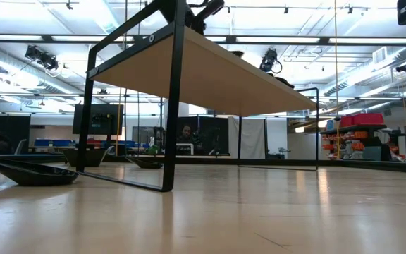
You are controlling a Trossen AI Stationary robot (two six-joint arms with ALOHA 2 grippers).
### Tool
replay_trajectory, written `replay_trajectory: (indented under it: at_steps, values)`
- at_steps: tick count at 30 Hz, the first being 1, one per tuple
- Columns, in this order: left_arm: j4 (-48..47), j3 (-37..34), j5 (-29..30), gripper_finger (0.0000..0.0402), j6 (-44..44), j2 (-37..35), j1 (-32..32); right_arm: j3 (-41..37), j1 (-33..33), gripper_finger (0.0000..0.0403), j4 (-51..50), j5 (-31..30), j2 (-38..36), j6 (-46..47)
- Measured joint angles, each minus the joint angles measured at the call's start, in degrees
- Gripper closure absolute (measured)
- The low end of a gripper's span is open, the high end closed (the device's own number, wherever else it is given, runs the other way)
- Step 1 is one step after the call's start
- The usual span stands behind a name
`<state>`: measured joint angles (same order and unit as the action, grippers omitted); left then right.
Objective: Pick & Place Mini shaped plates
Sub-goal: Stack the black leaf shaped bowl on top of the black leaf shaped bowl on the shelf
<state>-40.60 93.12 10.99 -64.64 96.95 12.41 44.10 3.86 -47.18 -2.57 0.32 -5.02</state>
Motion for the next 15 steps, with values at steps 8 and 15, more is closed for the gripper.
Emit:
replay_trajectory:
  at_steps: [8,15]
  values:
    - [-0.7,0.0,7.7,0.0399,-12.7,0.2,-6.6,0.0,0.0,0.0392,0.0,0.0,0.0,0.0]
    - [-1.3,0.0,11.8,0.0399,-21.7,0.2,-11.3,0.0,0.0,0.0392,0.0,0.0,0.0,0.0]
